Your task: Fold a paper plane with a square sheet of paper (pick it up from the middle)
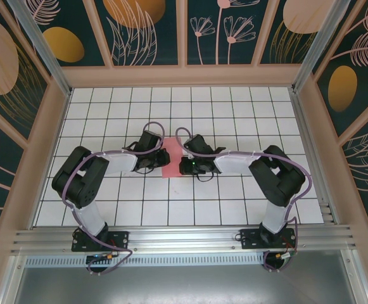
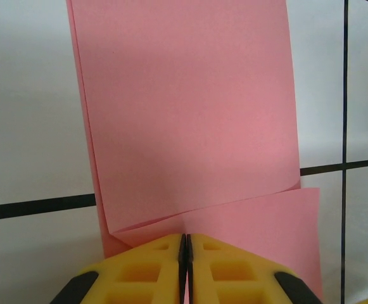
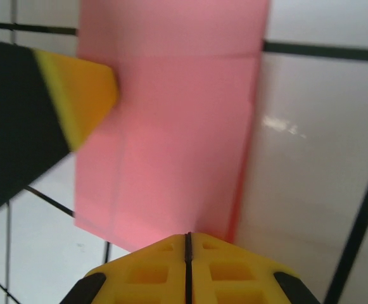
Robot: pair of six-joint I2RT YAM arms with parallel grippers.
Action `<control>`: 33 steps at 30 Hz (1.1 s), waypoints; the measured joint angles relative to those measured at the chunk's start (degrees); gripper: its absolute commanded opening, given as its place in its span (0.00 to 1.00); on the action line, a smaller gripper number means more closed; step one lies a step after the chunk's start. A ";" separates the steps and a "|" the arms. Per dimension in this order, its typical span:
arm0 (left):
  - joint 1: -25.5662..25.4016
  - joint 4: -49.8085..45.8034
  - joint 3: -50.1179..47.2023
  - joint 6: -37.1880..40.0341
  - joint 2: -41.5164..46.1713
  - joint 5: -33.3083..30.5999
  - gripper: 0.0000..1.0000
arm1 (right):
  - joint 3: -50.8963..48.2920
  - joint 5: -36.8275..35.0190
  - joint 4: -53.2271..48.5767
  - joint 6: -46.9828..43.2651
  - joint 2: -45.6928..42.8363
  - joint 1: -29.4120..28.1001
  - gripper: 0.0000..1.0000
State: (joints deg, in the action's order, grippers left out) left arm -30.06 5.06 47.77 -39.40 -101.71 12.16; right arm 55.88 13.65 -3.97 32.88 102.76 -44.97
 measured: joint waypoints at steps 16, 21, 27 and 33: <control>0.00 -0.15 0.26 -0.02 -0.24 -0.04 0.12 | 7.15 4.50 -0.15 -2.43 7.93 0.26 0.11; 0.00 -0.15 0.26 -0.02 -0.24 -0.11 0.11 | 7.41 4.68 -0.22 -2.60 8.39 0.31 0.11; 0.00 -0.20 0.33 0.00 -0.31 -0.31 0.11 | 4.79 4.96 2.14 -2.64 7.32 0.74 0.11; -0.02 -0.72 0.68 0.00 -0.46 -0.46 0.11 | -1.84 5.49 3.65 -2.97 2.62 1.16 0.11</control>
State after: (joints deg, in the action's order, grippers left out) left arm -30.09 4.34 48.45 -39.40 -102.17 11.70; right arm 54.04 19.14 -0.32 29.91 105.38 -43.81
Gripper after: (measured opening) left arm 0.114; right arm 0.112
